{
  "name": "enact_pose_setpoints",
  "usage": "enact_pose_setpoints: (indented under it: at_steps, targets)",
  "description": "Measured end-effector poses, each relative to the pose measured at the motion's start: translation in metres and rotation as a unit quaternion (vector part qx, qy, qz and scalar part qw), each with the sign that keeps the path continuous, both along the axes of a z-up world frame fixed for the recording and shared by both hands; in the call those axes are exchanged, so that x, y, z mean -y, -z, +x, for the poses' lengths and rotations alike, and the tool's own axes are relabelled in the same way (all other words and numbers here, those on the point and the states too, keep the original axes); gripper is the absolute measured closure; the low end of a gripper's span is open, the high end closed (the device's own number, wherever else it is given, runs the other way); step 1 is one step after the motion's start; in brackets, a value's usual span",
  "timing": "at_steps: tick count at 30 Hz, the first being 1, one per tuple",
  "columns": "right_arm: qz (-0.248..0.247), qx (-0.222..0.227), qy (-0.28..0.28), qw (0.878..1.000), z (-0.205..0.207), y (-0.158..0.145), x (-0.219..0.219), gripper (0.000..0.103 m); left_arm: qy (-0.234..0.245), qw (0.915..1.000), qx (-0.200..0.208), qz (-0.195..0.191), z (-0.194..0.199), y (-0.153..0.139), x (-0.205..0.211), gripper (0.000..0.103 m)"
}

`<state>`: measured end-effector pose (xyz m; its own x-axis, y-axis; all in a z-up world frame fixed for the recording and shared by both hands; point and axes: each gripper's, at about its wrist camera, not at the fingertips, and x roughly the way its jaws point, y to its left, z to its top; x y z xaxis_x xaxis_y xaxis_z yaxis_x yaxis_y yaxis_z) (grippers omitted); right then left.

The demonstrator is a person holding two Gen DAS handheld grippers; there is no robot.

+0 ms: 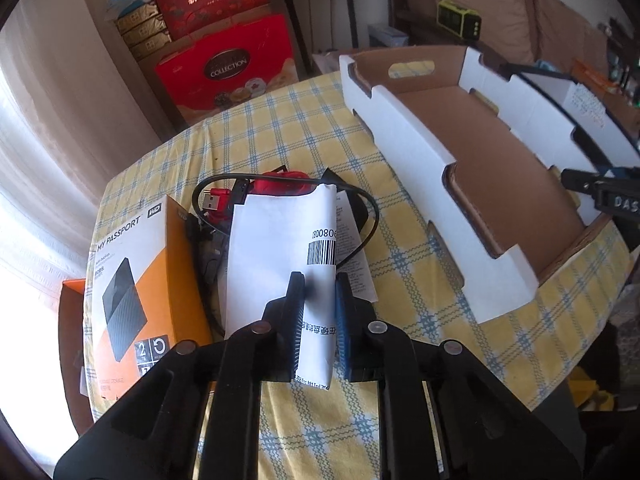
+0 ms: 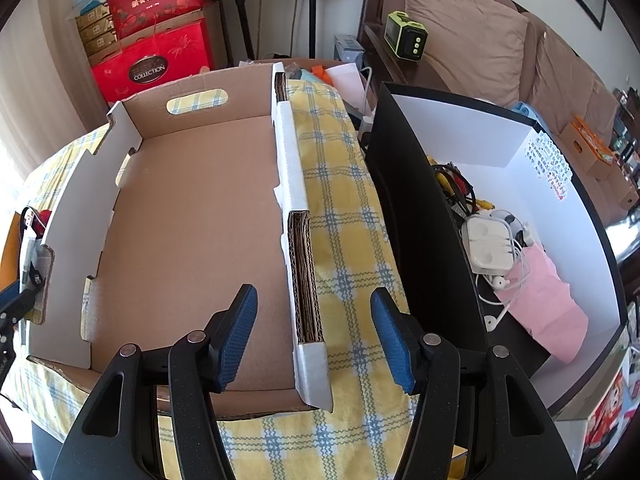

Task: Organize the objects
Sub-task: 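Clamp the tray wall with the right tool while the left tool grasps the white barcode sheet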

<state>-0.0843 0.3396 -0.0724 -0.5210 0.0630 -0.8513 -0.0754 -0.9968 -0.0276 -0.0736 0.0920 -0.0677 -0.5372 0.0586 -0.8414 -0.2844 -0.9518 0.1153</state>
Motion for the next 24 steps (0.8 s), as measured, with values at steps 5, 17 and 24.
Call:
enact_pose_setpoints:
  at_steps: [5,17,24]
  targets:
    - [-0.003,-0.004,0.002,1.000,0.001,-0.003,-0.004,0.043,-0.008,0.9953,0.003,0.096,0.000,-0.037,0.025,0.096]
    - [-0.017,0.007,-0.011,1.000,-0.001,-0.006,-0.009,0.072,0.028,0.9770,0.005,0.211,-0.010,-0.088,0.027,0.099]
    - [-0.048,0.014,-0.025,0.998,-0.001,-0.007,-0.011,0.088,0.058,0.9766,0.012,0.207,-0.016,-0.092,-0.012,0.099]
